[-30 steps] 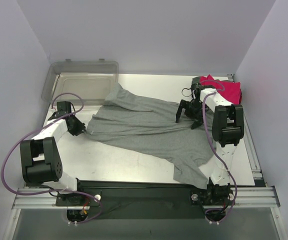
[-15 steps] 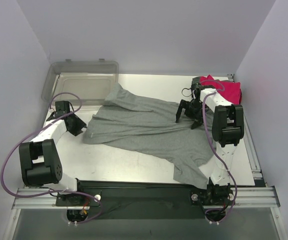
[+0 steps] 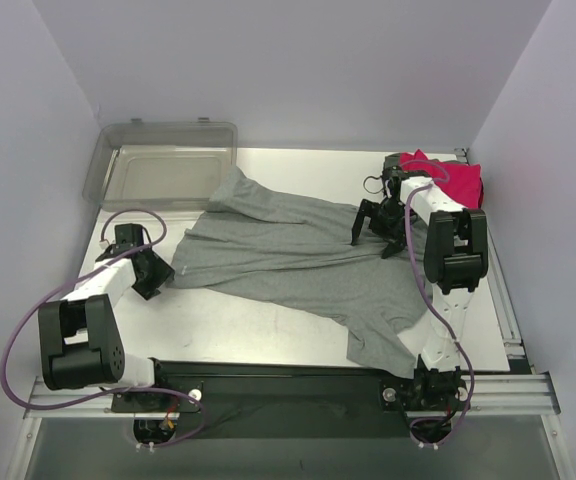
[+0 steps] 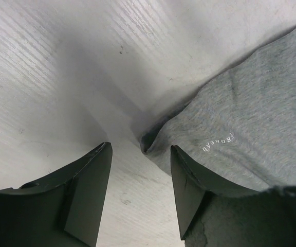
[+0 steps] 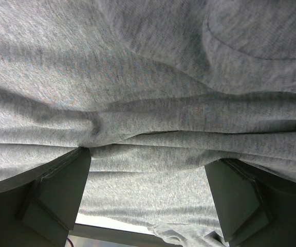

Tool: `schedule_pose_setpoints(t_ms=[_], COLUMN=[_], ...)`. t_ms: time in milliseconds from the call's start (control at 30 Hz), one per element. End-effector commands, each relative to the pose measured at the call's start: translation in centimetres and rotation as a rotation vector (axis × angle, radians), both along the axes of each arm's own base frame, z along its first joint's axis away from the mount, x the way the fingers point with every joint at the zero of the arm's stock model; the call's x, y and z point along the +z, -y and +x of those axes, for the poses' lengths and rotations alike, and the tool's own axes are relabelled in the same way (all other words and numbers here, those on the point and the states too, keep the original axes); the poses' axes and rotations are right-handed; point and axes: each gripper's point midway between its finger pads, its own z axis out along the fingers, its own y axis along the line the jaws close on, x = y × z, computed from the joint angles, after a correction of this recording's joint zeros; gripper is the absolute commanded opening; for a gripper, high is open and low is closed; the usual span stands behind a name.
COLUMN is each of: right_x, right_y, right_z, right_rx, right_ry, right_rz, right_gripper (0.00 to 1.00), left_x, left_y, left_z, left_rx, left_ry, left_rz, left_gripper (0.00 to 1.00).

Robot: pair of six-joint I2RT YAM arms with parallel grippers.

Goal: Fold and stack the t-shirts
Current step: Grap the side of the flattened tshirt closest away from the robot with both arms

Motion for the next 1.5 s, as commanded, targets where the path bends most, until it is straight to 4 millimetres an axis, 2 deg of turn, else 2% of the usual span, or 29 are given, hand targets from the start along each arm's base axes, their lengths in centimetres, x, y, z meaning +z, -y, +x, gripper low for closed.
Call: schedule_pose_setpoints(t_ms=[0,300,367,400,433,500,533,600,633,833,967,1167,1267,1400,1467], right_x=[0.5,0.6,0.6,0.6,0.6,0.5,0.4,0.4,0.4,0.2,0.1,1.3,3.1,6.6,6.3], right_y=[0.0,0.0,-0.1,-0.1,-0.1,-0.2,-0.3,-0.4,-0.5,-0.6,-0.9,-1.2,-1.7,-1.9,-1.6], right_z=[-0.7,-0.9,-0.9,-0.9,-1.0,-1.0,-1.1,-1.1,-0.9,-0.3,0.6,2.7,3.4,2.5,0.4], right_rx=[0.003,0.004,0.004,0.005,0.004,0.005,0.002,0.001,-0.001,-0.001,-0.006,-0.018,-0.017,-0.012,-0.007], right_ry=[-0.031,-0.028,-0.029,-0.029,-0.029,-0.032,-0.035,-0.039,-0.036,-0.03,-0.02,0.023,0.062,0.124,0.096], right_rz=[0.004,0.001,0.001,-0.001,-0.002,-0.004,-0.002,0.0,-0.001,-0.009,-0.011,-0.001,0.026,0.046,0.034], right_gripper=[0.98,0.97,0.97,0.97,0.98,0.97,0.98,0.97,0.97,0.97,0.97,0.97,0.97,0.98,0.98], left_x=[-0.2,-1.1,-1.7,-1.9,-2.2,-2.8,-2.9,-3.0,-2.4,-0.5,0.2,1.1,1.5,2.1,2.4], left_y=[-0.4,0.9,1.5,2.2,2.5,3.1,3.2,2.4,2.0,-1.1,-1.7,-0.7,-0.2,0.3,0.3], left_z=[0.6,2.0,2.2,2.3,2.2,2.4,2.5,2.9,3.8,5.9,7.4,9.4,9.9,10.3,10.5], left_rx=[-0.011,-0.05,-0.065,-0.076,-0.079,-0.078,-0.074,-0.057,-0.053,-0.014,-0.032,-0.099,-0.133,-0.171,-0.181], left_ry=[0.016,0.042,0.035,0.034,0.027,0.025,0.026,0.025,0.04,0.083,0.104,0.157,0.173,0.187,0.192], left_rz=[0.029,-0.002,-0.014,-0.032,-0.043,-0.079,-0.087,-0.084,-0.082,-0.066,-0.065,-0.116,-0.138,-0.153,-0.152], left_gripper=[0.6,0.6,0.54,0.5,0.36,0.2,0.07,0.0,0.0,0.0,0.0,0.0,0.0,0.0,0.0])
